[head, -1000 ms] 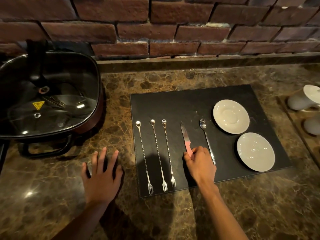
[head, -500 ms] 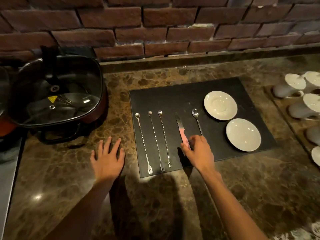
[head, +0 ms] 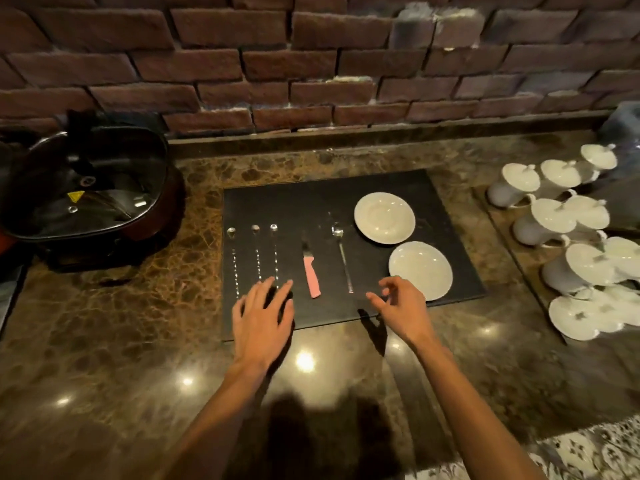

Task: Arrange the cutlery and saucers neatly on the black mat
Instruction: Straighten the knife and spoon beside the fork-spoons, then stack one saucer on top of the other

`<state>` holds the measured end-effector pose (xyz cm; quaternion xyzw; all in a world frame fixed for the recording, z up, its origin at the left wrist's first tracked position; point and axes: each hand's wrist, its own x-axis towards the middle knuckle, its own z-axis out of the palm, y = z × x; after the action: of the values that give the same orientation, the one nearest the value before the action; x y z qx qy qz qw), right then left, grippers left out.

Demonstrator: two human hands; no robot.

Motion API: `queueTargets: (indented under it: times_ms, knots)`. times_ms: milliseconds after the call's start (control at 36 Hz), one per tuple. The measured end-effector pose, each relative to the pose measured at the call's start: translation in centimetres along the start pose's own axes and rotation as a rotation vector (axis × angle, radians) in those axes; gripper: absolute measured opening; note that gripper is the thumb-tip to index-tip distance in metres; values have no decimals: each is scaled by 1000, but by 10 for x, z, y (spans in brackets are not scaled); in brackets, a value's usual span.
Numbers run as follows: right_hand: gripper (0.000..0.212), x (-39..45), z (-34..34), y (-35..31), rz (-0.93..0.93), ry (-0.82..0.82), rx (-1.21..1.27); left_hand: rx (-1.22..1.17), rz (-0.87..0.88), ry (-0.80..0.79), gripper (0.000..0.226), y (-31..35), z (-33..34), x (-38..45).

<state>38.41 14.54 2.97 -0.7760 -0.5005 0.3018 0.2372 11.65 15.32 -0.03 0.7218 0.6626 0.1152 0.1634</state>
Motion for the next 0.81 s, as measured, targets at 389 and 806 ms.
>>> queueTargets:
  times_ms: [389, 806]
  knots:
    - [41, 57, -130, 95, -38, -59, 115, -528, -87, -47, 38, 175, 62, 19]
    - [48, 138, -123, 130, 307, -232, 344, -915, -581, -264, 65, 222, 91, 73]
